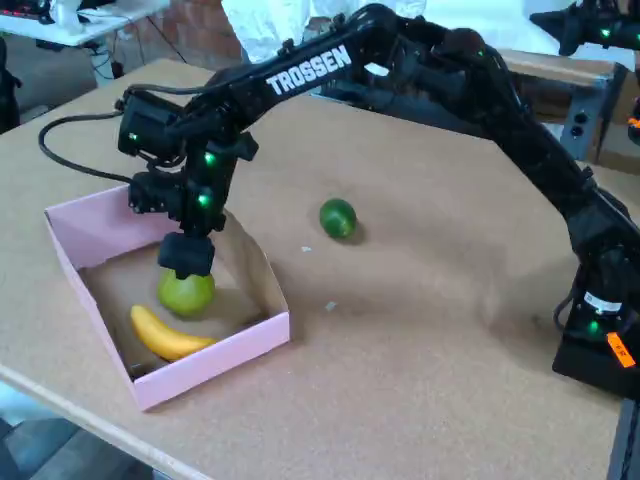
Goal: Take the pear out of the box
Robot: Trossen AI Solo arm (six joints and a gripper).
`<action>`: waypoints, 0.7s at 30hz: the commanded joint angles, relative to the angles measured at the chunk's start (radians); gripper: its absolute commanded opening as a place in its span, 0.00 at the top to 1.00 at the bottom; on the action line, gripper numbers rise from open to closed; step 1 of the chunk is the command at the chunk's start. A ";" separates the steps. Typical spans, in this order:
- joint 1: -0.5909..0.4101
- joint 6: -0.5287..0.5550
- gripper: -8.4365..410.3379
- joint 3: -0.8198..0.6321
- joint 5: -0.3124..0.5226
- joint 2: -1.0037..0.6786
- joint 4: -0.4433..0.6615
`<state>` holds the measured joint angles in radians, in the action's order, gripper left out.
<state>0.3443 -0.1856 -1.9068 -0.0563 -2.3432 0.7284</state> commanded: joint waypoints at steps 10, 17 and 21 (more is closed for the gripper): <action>0.000 0.002 0.76 -0.030 0.007 0.003 0.040; 0.002 0.002 0.76 -0.045 0.024 0.035 0.065; 0.003 0.002 0.77 -0.045 0.034 0.060 0.092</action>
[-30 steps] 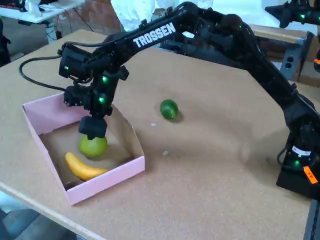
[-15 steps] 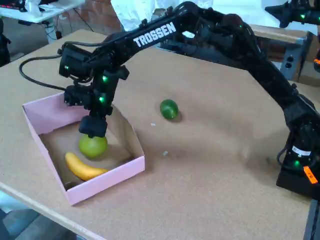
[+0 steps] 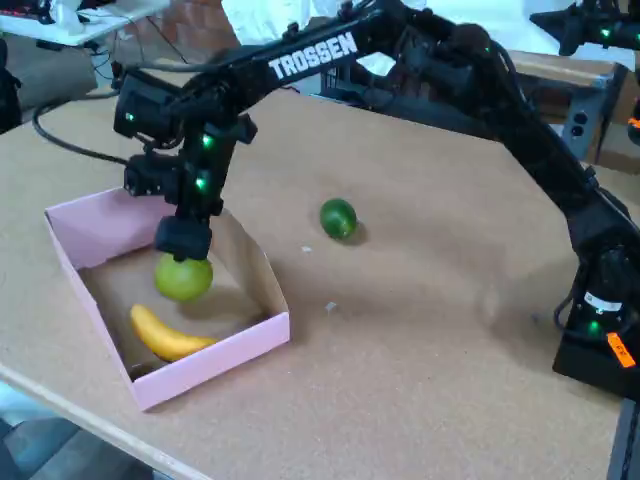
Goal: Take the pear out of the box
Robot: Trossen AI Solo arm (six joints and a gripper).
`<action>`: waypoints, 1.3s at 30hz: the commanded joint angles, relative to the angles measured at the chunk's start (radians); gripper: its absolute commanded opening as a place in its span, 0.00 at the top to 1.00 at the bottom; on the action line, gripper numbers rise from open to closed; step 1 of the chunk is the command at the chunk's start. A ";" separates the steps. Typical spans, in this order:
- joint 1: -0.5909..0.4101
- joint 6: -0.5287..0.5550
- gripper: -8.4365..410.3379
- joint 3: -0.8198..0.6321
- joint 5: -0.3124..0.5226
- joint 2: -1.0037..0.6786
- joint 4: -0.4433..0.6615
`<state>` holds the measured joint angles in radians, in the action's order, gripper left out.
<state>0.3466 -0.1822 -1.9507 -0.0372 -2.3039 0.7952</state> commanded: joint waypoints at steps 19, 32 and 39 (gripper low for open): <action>0.017 0.006 0.82 -0.001 0.056 0.170 0.166; 0.037 0.064 0.82 -0.001 0.101 0.262 0.327; 0.044 0.122 0.82 -0.001 0.108 0.270 0.438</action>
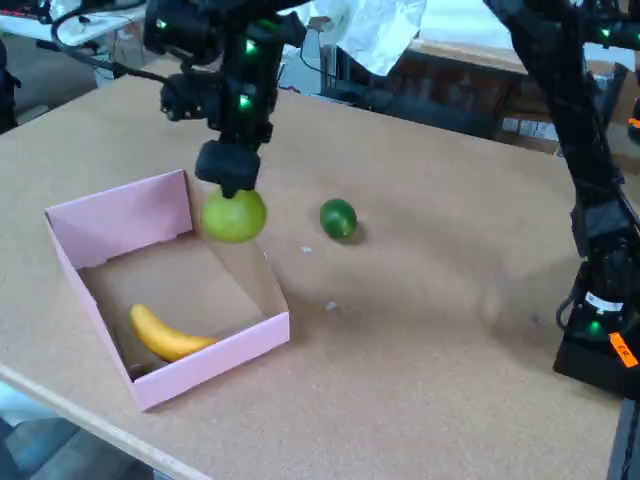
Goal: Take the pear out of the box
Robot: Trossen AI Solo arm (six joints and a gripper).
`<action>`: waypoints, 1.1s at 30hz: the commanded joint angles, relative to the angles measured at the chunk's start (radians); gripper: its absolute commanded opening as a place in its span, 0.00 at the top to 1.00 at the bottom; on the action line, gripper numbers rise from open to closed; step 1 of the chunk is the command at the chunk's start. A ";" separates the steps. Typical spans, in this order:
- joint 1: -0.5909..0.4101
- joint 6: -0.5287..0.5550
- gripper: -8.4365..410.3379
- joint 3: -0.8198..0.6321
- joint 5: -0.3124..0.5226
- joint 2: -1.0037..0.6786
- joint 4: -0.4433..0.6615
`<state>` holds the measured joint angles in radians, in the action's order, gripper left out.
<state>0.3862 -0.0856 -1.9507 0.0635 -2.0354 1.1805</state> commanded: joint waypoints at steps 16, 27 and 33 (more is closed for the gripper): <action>0.015 0.095 0.82 0.334 0.035 0.245 -0.091; 0.016 0.161 0.82 0.675 0.031 0.407 -0.222; 0.016 0.170 0.82 0.826 0.020 0.465 -0.320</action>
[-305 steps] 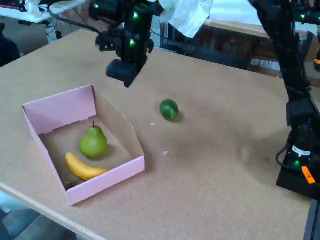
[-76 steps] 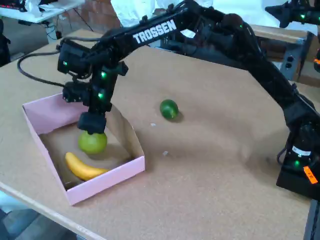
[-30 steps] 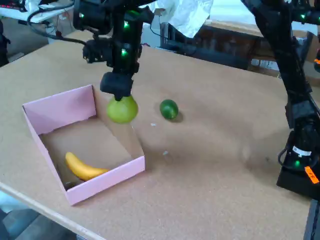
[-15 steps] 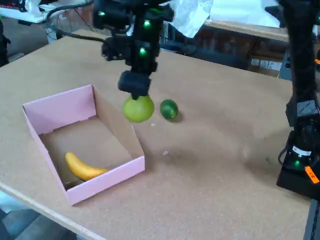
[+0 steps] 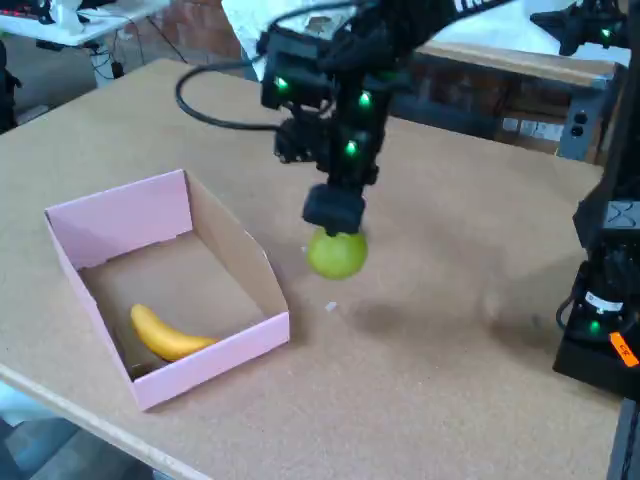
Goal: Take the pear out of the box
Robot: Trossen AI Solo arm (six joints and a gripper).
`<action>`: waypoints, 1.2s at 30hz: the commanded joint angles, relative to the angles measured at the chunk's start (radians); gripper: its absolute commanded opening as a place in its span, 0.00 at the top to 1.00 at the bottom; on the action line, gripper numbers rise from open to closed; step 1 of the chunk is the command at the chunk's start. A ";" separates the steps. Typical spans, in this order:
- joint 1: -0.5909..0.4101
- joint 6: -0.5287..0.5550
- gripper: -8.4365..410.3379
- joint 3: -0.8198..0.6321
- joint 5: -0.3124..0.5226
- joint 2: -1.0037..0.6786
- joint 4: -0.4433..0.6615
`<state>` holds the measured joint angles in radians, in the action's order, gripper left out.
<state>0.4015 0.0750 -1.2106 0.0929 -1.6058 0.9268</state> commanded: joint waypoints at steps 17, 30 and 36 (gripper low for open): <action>0.000 0.055 0.82 0.326 -0.060 0.097 -0.244; 0.000 0.061 0.82 0.418 -0.061 0.097 -0.332; 0.000 0.061 0.82 0.418 -0.060 0.094 -0.337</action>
<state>0.4007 0.1341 -0.7933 0.0349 -1.5093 0.5980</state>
